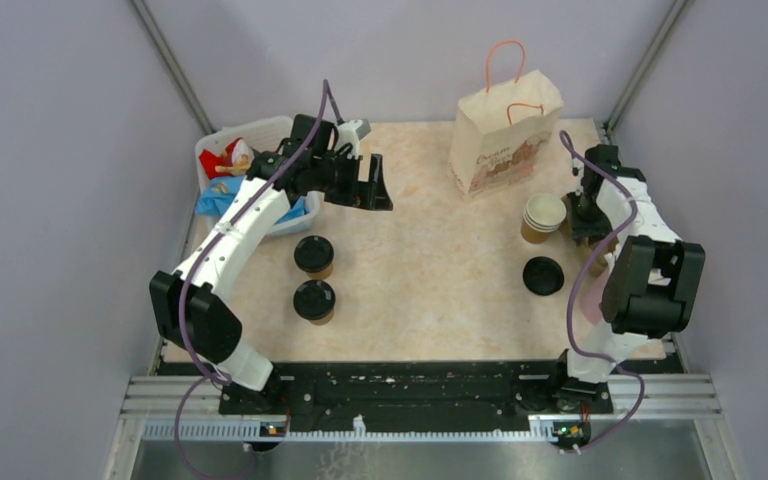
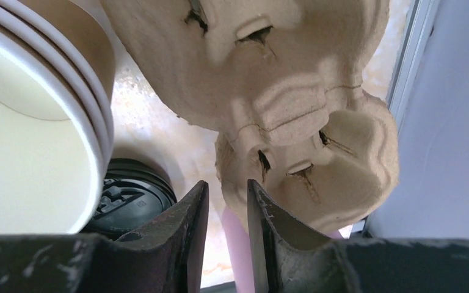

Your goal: Pack the takeout coffee

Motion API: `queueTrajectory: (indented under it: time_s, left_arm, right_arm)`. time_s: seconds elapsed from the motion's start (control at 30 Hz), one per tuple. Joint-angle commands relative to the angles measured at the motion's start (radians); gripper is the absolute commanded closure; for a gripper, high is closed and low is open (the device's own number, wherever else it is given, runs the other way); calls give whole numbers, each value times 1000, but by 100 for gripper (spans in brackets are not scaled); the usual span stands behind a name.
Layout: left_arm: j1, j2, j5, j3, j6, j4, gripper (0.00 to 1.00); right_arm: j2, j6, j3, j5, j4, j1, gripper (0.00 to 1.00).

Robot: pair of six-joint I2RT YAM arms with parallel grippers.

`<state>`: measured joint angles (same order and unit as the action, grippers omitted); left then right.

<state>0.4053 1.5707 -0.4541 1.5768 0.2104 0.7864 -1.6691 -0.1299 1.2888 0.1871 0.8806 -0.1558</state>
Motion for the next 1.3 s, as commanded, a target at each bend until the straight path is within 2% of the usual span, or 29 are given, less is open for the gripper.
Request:
queueTrajectory:
  time_s: [0.0,0.13,0.43,0.83,1.1,1.27]
  left_arm:
    - [-6,-15,-18,1,-5,-15,2]
    - [-6,-19,-20,-3,-5,-15,2]
    - [-8,-18,-16,-2,-6,-13,2]
    - [-17,-13,-23,2,-3,-12,2]
    - [-16,-14,-26,0,-2,-12,2]
    - [-17,-14,-29,0,0,-12,2]
  right_arm:
    - [29,18,10,-23,-65,-7,71]
    - [23,23,7,-28,-73,-13,76]
    - [0,30,7,-20,-93,-19,79]
    - [-2,56,-21,-2,-104,-29,79]
    - [-4,60,-32,-6,-112,-33,85]
    - [0,62,-25,-9,-104,-34,94]
